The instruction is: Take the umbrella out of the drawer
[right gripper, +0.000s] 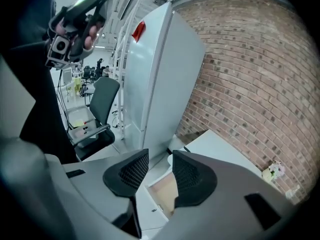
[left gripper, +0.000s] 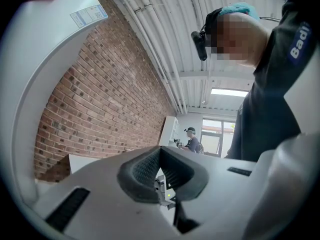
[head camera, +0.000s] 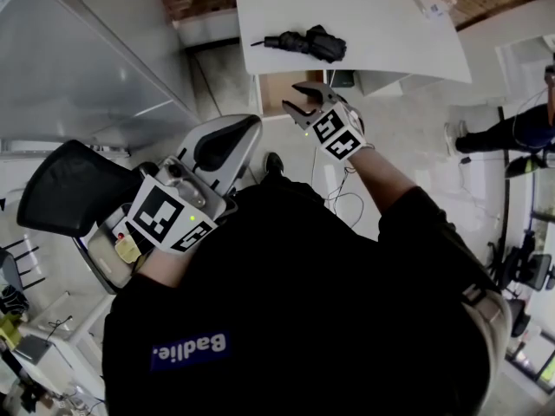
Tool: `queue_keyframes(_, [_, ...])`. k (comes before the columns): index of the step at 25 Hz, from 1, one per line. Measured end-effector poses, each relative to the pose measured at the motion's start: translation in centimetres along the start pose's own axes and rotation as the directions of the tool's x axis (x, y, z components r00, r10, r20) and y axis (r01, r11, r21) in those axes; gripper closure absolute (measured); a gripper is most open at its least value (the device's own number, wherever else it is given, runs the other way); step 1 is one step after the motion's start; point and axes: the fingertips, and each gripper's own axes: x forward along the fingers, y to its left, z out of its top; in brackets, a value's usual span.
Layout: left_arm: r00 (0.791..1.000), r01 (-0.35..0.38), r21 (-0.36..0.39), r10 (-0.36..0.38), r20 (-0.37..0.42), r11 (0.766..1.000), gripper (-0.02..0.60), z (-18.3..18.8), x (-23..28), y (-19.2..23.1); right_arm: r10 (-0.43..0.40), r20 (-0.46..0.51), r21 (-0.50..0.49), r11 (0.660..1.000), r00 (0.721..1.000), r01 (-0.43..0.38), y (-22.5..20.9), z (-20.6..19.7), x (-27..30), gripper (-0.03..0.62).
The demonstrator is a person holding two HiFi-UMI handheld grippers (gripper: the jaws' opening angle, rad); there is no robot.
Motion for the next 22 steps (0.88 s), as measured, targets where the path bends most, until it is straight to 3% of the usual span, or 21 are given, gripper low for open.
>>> queue_keyframes(10, [1.000,0.014,0.001,-0.014,0.000,1.000,0.580,-0.3,-0.2,-0.4,0.029,0.164,0.146,0.988,0.986,-0.053,2.5,4.5,-4.4,0.533])
queue_keyframes(22, [1.000,0.028,0.003,-0.028,-0.002,1.000,0.580,-0.5,0.3,-1.2,0.052,0.419,0.233,0.959,0.906,-0.163,5.1,11.6,-11.3,0.565])
